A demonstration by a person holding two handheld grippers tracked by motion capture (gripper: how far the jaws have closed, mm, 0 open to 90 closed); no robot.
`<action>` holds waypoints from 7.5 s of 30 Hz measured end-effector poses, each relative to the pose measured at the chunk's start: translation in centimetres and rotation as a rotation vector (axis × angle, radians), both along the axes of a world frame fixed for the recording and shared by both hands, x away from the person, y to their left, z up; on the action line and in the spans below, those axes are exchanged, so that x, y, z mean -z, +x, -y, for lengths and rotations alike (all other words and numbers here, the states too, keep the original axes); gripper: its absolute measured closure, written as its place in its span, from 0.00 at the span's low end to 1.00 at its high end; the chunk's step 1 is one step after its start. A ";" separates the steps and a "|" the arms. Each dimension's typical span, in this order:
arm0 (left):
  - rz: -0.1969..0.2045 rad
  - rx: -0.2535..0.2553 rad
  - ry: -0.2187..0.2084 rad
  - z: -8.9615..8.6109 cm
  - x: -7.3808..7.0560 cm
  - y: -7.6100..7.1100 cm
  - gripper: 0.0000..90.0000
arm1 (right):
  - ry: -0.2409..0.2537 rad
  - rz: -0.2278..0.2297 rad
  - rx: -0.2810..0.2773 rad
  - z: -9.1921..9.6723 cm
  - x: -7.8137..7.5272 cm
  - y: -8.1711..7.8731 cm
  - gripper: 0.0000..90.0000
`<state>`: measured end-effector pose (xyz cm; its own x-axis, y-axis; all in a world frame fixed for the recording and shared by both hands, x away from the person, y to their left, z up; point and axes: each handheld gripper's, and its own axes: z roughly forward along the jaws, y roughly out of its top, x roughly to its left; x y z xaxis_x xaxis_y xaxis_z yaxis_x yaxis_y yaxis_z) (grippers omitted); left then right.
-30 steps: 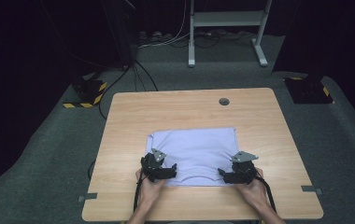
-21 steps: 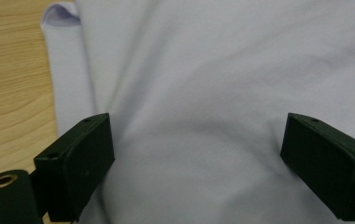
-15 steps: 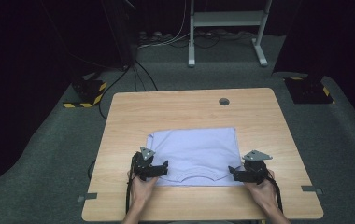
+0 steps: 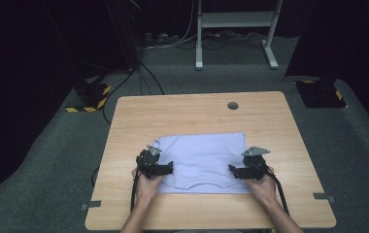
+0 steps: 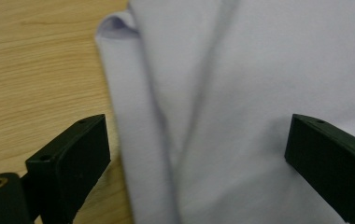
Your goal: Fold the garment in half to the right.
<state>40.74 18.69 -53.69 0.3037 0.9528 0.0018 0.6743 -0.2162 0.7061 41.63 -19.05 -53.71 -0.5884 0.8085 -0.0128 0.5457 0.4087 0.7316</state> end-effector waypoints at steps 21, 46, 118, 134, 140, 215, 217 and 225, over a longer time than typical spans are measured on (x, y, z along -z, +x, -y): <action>-0.016 0.078 -0.026 2.1 0.3 3.9 0.06 | -0.015 -0.026 -0.032 -4.3 0.0 3.8 0.20; 0.022 0.131 -0.053 7.2 0.7 2.6 0.06 | -0.024 -0.017 -0.008 1.6 0.1 2.2 0.19; 0.044 0.201 -0.136 9.2 0.6 7.6 0.21 | -0.070 0.041 -0.504 -14.6 0.7 -5.7 0.05; 0.068 0.220 -0.122 9.8 0.6 7.3 0.45 | -0.032 0.007 -0.468 -14.0 0.6 -5.4 0.22; 0.065 0.237 -0.140 9.8 0.6 7.2 0.56 | -0.029 0.015 -0.450 -13.6 0.4 -5.2 0.41; 0.054 0.405 -0.437 3.8 -5.2 7.2 0.89 | -0.081 0.313 -0.515 -14.9 -5.2 -7.3 0.93; 0.054 0.403 -0.442 3.0 -5.5 7.1 0.89 | -0.078 0.315 -0.524 -15.4 -5.5 -7.3 0.93; 0.050 0.376 -0.457 -0.9 -6.3 6.7 0.89 | -0.061 0.317 -0.567 -18.1 -6.6 -7.1 0.93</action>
<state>47.44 19.59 -47.39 0.6308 0.6875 -0.3599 0.5735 -0.1007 0.8130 34.57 -0.92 -47.06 -0.8836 0.3658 -0.2923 -0.0059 0.6156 0.7881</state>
